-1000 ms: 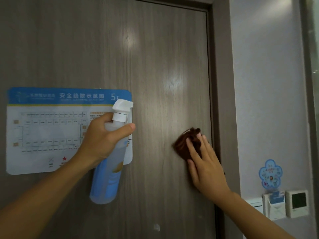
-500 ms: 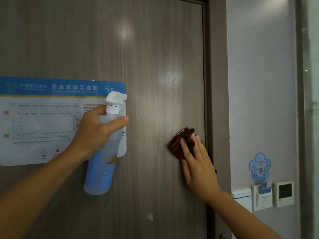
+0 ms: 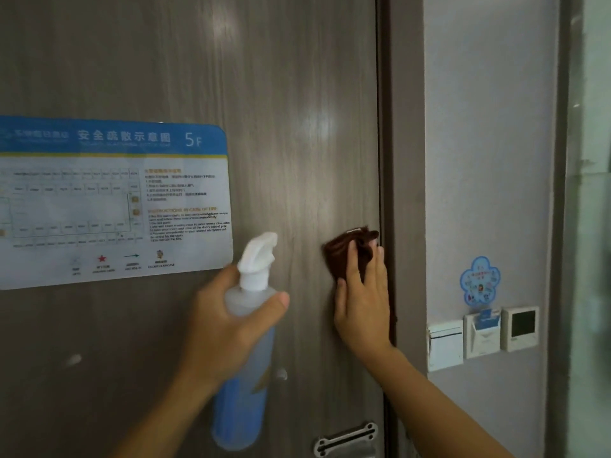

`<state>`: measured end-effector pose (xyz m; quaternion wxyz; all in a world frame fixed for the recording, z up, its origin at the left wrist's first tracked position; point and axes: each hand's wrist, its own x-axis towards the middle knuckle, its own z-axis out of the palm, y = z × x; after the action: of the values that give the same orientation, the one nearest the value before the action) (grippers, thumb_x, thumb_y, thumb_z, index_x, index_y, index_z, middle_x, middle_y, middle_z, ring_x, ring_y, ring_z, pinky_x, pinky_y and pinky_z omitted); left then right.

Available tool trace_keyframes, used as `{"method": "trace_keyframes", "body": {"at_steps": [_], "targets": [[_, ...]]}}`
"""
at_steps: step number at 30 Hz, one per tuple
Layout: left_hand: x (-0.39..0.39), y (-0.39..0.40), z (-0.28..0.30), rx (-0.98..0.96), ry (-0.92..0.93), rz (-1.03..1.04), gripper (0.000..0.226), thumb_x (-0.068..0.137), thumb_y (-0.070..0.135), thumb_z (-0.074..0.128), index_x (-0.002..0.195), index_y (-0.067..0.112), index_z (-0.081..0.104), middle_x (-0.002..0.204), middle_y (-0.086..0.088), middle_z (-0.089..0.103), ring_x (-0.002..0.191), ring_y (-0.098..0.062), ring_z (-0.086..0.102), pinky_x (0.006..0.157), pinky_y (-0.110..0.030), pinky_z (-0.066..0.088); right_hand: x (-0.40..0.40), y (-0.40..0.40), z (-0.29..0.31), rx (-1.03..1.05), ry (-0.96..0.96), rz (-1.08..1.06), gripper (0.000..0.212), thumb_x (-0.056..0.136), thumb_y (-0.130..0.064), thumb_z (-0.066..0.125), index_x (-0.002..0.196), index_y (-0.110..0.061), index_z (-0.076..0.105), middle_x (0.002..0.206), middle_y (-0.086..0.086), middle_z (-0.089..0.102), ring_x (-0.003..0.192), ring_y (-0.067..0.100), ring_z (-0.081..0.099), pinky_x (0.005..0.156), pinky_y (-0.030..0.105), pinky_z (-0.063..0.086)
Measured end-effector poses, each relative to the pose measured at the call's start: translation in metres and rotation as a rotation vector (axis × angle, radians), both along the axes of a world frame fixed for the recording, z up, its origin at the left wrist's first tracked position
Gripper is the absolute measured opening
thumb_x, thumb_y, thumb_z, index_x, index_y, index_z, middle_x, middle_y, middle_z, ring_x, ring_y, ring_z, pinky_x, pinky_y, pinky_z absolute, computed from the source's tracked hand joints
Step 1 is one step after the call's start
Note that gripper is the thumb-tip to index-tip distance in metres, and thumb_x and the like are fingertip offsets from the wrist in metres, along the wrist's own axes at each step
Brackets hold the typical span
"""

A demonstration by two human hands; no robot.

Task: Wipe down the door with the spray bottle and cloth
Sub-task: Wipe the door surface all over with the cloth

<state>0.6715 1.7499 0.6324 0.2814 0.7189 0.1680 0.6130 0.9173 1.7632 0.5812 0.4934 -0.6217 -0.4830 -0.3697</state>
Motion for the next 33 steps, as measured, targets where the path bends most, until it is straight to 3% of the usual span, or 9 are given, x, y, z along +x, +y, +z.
{"method": "trace_keyframes", "body": {"at_steps": [2,5,7,15,20,25,27,31,33], "targets": [[0.017,-0.006,-0.022,-0.085,-0.032,-0.039,0.038,0.063,0.049,0.084,0.094,0.029,0.075,0.078,-0.012,0.074,0.073,-0.041,0.071,0.065,-0.060,0.059,-0.010,0.006,-0.007,0.000,-0.027,0.016,0.065,0.107,-0.027,0.044,0.164,-0.017,0.015,0.169,0.020,0.012,0.158,0.035,0.004,0.126,0.052,0.019],[0.037,-0.011,-0.037,-0.098,-0.007,-0.012,0.039,0.064,0.054,0.081,0.094,0.030,0.073,0.079,-0.004,0.074,0.072,-0.028,0.071,0.067,-0.053,0.060,0.006,-0.001,-0.023,-0.117,-0.363,0.019,0.065,0.105,-0.031,0.048,0.163,-0.018,0.021,0.169,0.020,0.015,0.158,0.035,0.007,0.126,0.052,0.021],[0.043,-0.010,-0.044,-0.103,0.009,0.028,0.042,0.066,0.057,0.081,0.096,0.030,0.072,0.079,0.001,0.073,0.070,-0.020,0.070,0.066,-0.052,0.060,0.021,-0.012,-0.021,-0.165,-0.442,-0.007,0.064,0.106,-0.034,0.046,0.163,-0.021,0.021,0.170,0.017,0.014,0.159,0.032,0.007,0.126,0.051,0.022],[0.046,-0.019,-0.059,-0.010,0.015,0.292,0.055,0.064,0.066,0.076,0.111,0.039,0.066,0.095,0.028,0.071,0.084,0.002,0.069,0.070,-0.031,0.061,-0.009,0.002,-0.005,-0.022,-0.069,-0.010,0.065,0.105,-0.029,0.041,0.164,-0.016,0.017,0.169,0.021,0.012,0.159,0.034,0.000,0.128,0.050,0.011],[0.031,-0.023,-0.064,0.019,-0.002,0.324,0.061,0.065,0.066,0.076,0.117,0.036,0.066,0.087,0.017,0.075,0.076,-0.006,0.074,0.069,-0.034,0.063,0.011,-0.010,-0.018,-0.183,-0.495,-0.008,0.065,0.106,-0.032,0.045,0.164,-0.021,0.017,0.170,0.017,0.011,0.159,0.034,0.002,0.127,0.053,0.017],[0.019,-0.029,-0.061,0.037,-0.033,0.334,0.054,0.064,0.069,0.074,0.111,0.046,0.064,0.085,0.017,0.075,0.080,-0.004,0.073,0.069,-0.023,0.059,0.001,-0.003,0.000,-0.052,-0.070,-0.026,0.066,0.108,-0.028,0.038,0.165,-0.018,0.008,0.171,0.017,0.002,0.159,0.032,-0.007,0.128,0.053,0.011],[0.019,-0.031,-0.055,0.044,-0.057,0.339,0.047,0.064,0.068,0.074,0.105,0.049,0.061,0.093,0.023,0.072,0.083,-0.002,0.071,0.065,-0.014,0.055,-0.017,0.006,-0.006,-0.015,-0.037,-0.028,0.065,0.107,-0.030,0.038,0.165,-0.016,0.010,0.171,0.018,0.003,0.158,0.034,-0.006,0.128,0.053,0.010],[0.020,-0.033,-0.044,0.051,-0.068,0.318,0.052,0.069,0.064,0.082,0.112,0.039,0.065,0.094,0.025,0.070,0.081,-0.002,0.070,0.063,-0.012,0.053,-0.022,0.009,-0.030,-0.127,-0.482,0.049,0.063,0.103,-0.027,0.055,0.160,-0.017,0.029,0.169,0.019,0.012,0.158,0.037,0.004,0.126,0.055,0.020],[0.019,-0.035,-0.044,0.036,-0.076,0.317,0.050,0.072,0.061,0.086,0.108,0.032,0.067,0.091,0.025,0.070,0.079,-0.001,0.070,0.062,-0.010,0.051,-0.008,0.001,-0.023,-0.158,-0.553,0.052,0.061,0.105,-0.028,0.052,0.160,-0.019,0.031,0.170,0.018,0.012,0.158,0.035,0.005,0.126,0.053,0.020]]}}
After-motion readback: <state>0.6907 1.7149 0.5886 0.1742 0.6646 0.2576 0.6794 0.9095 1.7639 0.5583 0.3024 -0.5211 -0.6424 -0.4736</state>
